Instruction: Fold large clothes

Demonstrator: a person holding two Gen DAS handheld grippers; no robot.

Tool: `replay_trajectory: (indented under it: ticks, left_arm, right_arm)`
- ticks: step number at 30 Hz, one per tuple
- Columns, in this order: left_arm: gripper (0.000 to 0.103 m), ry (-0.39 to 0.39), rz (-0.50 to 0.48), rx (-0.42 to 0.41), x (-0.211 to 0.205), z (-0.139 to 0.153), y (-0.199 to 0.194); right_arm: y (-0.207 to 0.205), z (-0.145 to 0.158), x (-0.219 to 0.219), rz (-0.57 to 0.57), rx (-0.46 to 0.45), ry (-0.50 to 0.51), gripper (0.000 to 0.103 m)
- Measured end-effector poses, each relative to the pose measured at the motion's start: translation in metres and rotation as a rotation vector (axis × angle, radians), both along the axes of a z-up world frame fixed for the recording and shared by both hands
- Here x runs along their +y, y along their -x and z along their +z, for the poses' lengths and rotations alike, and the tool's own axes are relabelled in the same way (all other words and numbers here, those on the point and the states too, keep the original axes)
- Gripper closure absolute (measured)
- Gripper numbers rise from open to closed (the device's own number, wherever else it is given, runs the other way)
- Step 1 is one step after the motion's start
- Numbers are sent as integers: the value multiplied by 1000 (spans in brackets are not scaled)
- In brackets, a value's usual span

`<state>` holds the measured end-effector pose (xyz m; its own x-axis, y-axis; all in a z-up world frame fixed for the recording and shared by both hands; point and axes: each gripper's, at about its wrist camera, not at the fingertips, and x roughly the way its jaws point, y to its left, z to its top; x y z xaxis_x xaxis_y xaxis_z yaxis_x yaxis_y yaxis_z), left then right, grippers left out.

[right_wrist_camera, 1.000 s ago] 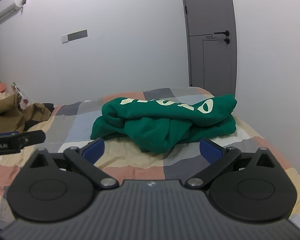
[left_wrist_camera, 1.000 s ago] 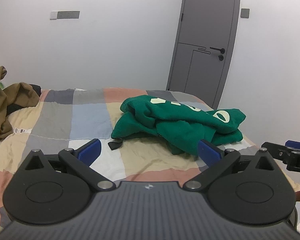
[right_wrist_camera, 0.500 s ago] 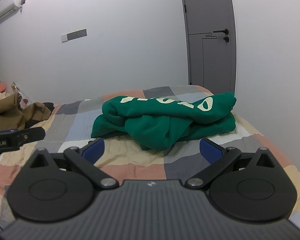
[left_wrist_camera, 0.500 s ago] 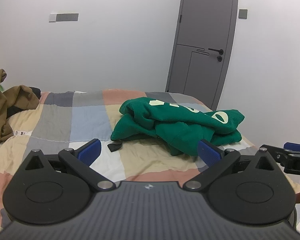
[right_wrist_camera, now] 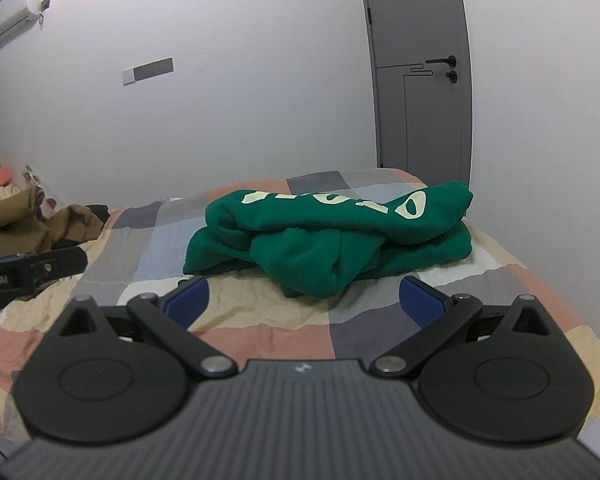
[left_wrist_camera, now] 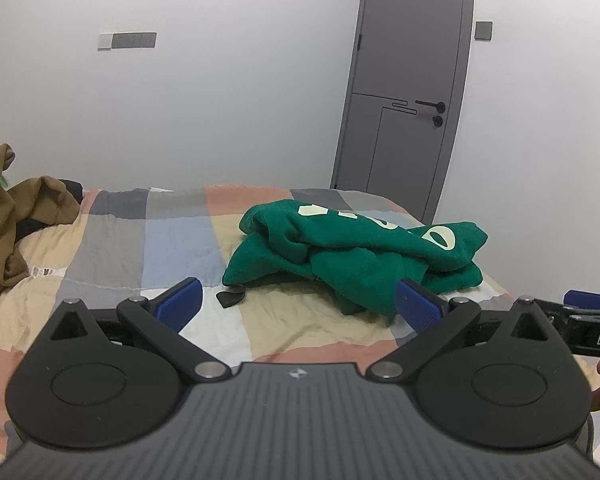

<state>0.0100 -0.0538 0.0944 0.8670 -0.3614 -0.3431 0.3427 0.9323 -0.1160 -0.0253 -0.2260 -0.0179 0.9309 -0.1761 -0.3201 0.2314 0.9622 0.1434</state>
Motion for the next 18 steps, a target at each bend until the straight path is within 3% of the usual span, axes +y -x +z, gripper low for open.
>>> replay_trajectory:
  ticks: [18]
  left_arm:
    - [0,25,2,-22,9,6,11]
  right_arm:
    - [6,7,11,-5,-8,20,0]
